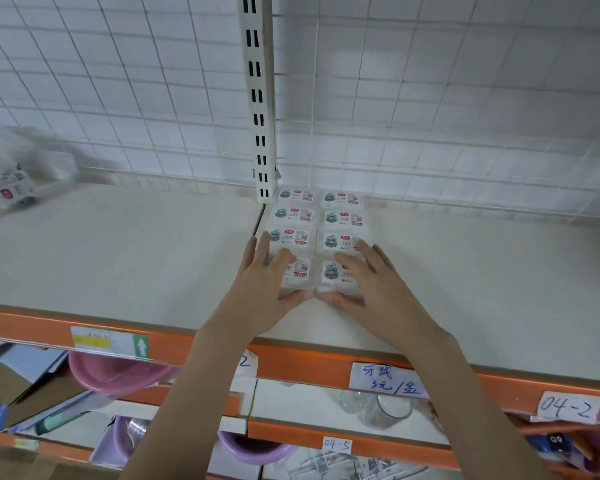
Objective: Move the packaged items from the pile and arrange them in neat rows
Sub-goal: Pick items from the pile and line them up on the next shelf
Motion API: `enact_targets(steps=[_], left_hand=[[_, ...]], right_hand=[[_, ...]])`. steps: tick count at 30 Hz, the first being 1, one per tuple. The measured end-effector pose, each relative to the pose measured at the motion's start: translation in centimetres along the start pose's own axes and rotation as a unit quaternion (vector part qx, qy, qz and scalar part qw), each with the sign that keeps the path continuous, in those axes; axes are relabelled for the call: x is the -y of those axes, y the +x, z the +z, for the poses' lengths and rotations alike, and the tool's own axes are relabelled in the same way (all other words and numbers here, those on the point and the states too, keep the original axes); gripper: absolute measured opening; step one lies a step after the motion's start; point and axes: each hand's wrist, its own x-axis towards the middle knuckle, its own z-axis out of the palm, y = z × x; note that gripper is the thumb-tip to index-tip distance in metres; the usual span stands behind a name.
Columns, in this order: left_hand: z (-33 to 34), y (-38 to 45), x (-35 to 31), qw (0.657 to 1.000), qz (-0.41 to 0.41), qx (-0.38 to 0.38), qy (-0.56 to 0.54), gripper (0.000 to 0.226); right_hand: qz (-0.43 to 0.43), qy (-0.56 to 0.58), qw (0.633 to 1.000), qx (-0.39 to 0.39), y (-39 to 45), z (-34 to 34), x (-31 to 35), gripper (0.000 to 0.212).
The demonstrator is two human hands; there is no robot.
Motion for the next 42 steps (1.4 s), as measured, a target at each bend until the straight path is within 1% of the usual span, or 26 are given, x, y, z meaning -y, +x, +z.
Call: enact_targets(steps=[2, 4, 8, 10, 12, 14, 16, 18, 20, 24, 26, 28, 30, 34, 37, 42], left_hand=[[-0.4, 0.2, 0.0, 0.999, 0.001, 0.031, -0.018, 0.056], [-0.7, 0.2, 0.2, 0.999, 0.002, 0.034, -0.029, 0.055], [-0.8, 0.0, 0.4, 0.998, -0.009, 0.037, -0.041, 0.056], [-0.8, 0.1, 0.4, 0.998, 0.0, 0.025, -0.05, 0.061], [-0.9, 0.4, 0.6, 0.999, 0.01, 0.028, -0.045, 0.072], [-0.8, 0.8, 0.9, 0.999, 0.028, 0.04, -0.013, 0.078], [-0.8, 1.0, 1.2, 0.998, 0.038, 0.052, 0.002, 0.078], [-1.0, 1.1, 1.3, 0.998, 0.036, 0.06, -0.003, 0.079], [-1.3, 1.1, 1.3, 0.997, 0.042, 0.07, 0.002, 0.085], [-2.6, 0.8, 1.8, 0.991, 0.037, 0.128, -0.024, 0.099], [-3.8, 0.5, 3.0, 0.992, 0.037, 0.119, -0.03, 0.101], [-5.5, 0.0, 5.3, 0.994, 0.044, 0.102, -0.013, 0.094], [-7.4, -0.7, 8.9, 0.996, 0.036, 0.081, -0.001, 0.082], [-12.2, -3.3, 18.7, 0.999, -0.006, 0.046, 0.014, 0.062], [-16.2, -5.4, 26.5, 0.999, -0.036, 0.017, 0.033, 0.052], [-21.7, -8.0, 36.1, 0.994, -0.099, -0.015, 0.045, 0.043]], right_hand=[[0.005, -0.002, 1.0, 0.022, -0.1, -0.1, -0.1, 0.071], [0.002, -0.02, 1.0, 0.022, -0.1, -0.1, 0.0, 0.069], [-0.008, -0.035, 0.999, -0.003, 0.0, 0.1, 0.1, 0.069], [-0.02, -0.043, 0.999, -0.013, 0.2, 0.2, 0.0, 0.073], [-0.026, -0.046, 0.999, -0.012, 0.3, 0.2, 0.1, 0.074], [-0.023, -0.032, 0.999, -0.005, 0.4, 0.0, 0.2, 0.07], [-0.023, -0.024, 0.999, 0.004, 0.5, 0.0, 0.3, 0.069], [-0.015, -0.027, 0.999, 0.013, 0.6, -0.1, 0.5, 0.07], [-0.01, -0.04, 0.999, 0.021, 0.8, -0.2, 1.1, 0.071], [-0.013, -0.056, 0.998, 0.022, 1.0, -0.6, 3.1, 0.071], [-0.008, -0.042, 0.999, 0.024, 1.4, -0.7, 4.7, 0.07], [-0.006, -0.03, 0.999, 0.021, 2.5, -0.4, 7.2, 0.068], [-0.011, -0.02, 1.0, 0.011, 4.1, 0.6, 10.5, 0.064], [-0.023, -0.005, 1.0, -0.017, 8.5, 5.0, 18.9, 0.057], [-0.02, 0.016, 0.999, -0.042, 11.8, 8.8, 25.5, 0.051], [-0.02, 0.025, 0.999, -0.037, 16.3, 13.5, 34.5, 0.043]])
